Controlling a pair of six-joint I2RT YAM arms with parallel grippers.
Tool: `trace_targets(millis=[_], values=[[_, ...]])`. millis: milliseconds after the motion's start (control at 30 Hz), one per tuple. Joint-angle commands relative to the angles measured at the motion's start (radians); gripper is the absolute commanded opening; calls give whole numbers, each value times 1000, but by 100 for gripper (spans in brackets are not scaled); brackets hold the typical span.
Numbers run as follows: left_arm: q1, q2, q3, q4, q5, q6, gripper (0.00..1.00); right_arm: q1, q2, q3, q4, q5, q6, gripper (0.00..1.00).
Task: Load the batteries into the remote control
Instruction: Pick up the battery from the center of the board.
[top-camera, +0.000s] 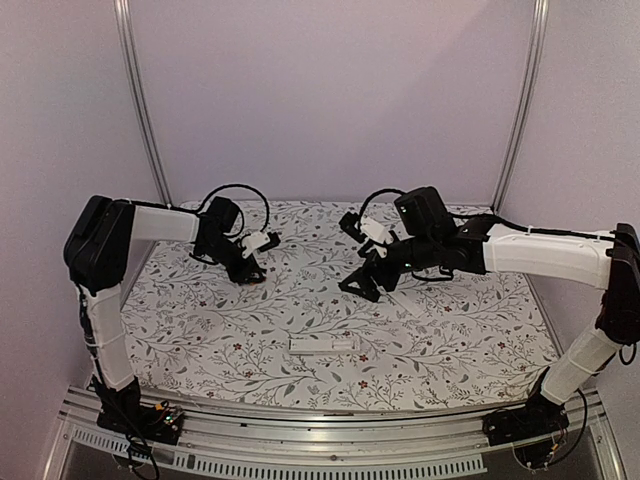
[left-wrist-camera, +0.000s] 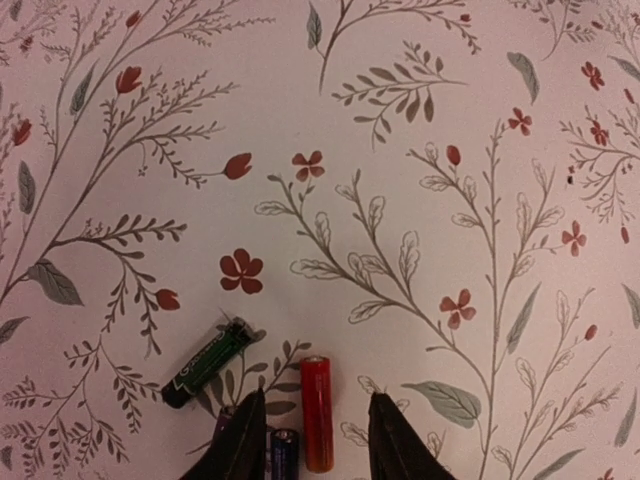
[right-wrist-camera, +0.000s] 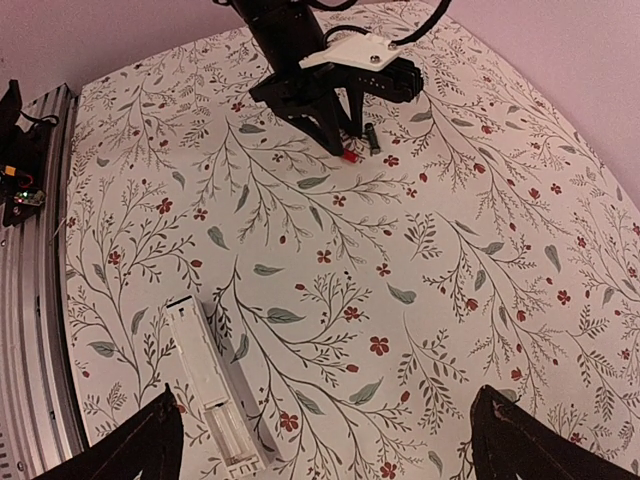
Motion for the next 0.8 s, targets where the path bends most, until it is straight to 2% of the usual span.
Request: trace_targets(millis=[0, 133, 233, 300, 400, 767], values=[[-9, -55, -16, -24, -19, 26, 39, -10, 18, -13, 5, 0, 7, 99], [-7, -82, -16, -51, 32, 56, 49, -9, 19, -17, 3, 1, 10, 99], [-5, -83, -13, -53, 30, 64, 50, -10, 16, -22, 3, 3, 10, 99], [-6, -72, -5, -57, 18, 64, 48, -10, 13, -26, 3, 4, 10, 99], [-6, -55, 8, -61, 11, 55, 40, -10, 10, -29, 3, 7, 10, 99], [-9, -31, 16, -50, -22, 30, 33, -16, -1, -50, 10, 10, 5, 99]])
